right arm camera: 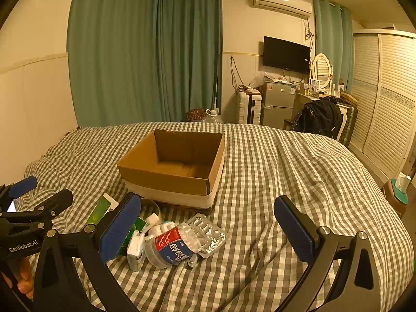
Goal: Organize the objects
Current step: 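Move the left tool toward the green-and-white medicine box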
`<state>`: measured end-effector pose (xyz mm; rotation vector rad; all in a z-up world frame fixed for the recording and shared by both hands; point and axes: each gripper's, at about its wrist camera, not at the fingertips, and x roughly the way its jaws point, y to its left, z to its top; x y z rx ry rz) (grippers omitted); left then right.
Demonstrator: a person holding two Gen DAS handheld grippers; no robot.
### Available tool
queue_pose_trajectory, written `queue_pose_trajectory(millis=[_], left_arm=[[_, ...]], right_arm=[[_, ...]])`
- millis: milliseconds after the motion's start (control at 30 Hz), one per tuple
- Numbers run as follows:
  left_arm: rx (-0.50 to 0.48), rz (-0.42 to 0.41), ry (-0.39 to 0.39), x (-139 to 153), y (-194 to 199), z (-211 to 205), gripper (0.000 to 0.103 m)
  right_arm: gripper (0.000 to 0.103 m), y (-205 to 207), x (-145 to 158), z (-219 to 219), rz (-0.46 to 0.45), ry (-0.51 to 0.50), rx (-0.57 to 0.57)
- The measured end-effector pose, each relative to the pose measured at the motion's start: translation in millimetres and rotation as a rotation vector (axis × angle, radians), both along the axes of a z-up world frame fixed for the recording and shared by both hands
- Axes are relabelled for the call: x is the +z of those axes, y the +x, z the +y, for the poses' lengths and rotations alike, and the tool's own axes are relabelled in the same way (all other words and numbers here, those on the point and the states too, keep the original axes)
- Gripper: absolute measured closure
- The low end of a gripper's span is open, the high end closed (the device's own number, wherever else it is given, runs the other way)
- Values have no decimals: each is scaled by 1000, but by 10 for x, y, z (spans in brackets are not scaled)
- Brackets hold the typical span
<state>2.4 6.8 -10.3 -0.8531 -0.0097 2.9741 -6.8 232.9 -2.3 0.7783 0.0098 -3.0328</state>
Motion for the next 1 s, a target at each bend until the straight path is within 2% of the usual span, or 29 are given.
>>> queue_pose_trajectory(millis=[1000], left_arm=[[-11,-19,-26,-66,-34,22,0]], right_arm=[[0,35,-8,-7,-6,3,16]])
